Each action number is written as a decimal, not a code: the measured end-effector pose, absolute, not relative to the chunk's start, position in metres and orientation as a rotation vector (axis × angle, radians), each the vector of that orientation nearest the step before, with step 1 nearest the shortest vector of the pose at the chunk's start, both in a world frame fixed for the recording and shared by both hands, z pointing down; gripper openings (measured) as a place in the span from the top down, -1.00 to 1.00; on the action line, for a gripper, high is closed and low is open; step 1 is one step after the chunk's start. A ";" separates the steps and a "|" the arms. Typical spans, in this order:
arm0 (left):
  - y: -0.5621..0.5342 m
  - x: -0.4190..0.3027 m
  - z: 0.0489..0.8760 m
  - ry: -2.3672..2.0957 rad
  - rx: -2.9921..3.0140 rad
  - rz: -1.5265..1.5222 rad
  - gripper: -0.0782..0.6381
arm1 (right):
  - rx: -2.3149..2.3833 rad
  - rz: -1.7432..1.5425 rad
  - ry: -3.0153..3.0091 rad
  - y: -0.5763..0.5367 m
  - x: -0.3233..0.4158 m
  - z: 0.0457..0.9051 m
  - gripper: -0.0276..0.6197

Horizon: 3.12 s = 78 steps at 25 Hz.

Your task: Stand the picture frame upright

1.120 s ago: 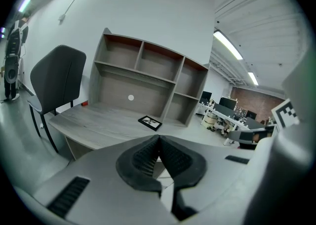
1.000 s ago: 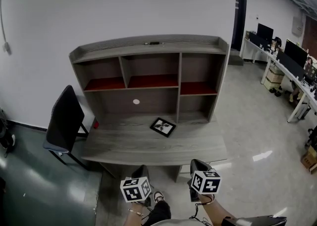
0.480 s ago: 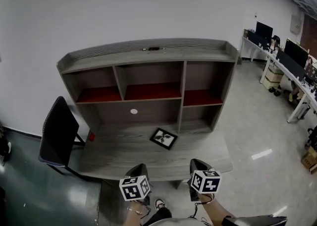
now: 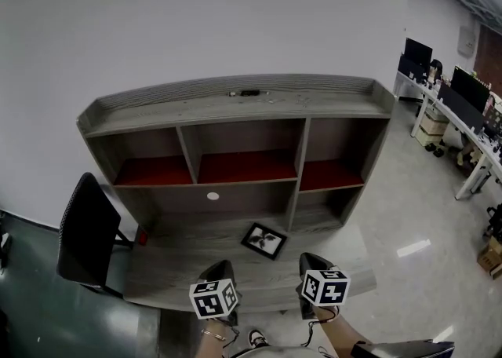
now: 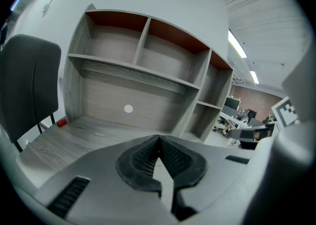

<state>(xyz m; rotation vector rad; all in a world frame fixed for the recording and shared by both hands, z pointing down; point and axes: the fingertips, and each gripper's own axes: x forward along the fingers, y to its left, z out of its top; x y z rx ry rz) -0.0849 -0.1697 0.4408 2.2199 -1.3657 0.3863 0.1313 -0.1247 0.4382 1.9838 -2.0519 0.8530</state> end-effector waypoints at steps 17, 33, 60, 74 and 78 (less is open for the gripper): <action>-0.265 -0.075 0.474 -1.292 2.188 0.419 0.75 | 1.973 0.853 -1.976 -0.208 0.133 0.458 0.82; -0.242 -0.057 0.536 -1.340 2.016 0.556 0.75 | 1.752 0.940 -2.017 -0.230 0.147 0.518 0.82; -0.234 -0.011 0.634 -1.334 1.794 0.474 0.75 | 1.590 1.067 -1.969 -0.225 0.163 0.621 0.82; -0.252 0.007 0.639 -1.327 1.735 0.399 0.74 | 1.579 1.086 -1.978 -0.227 0.170 0.623 0.82; -0.259 0.012 0.640 -1.335 1.737 0.386 0.73 | 1.575 1.092 -1.975 -0.226 0.173 0.625 0.82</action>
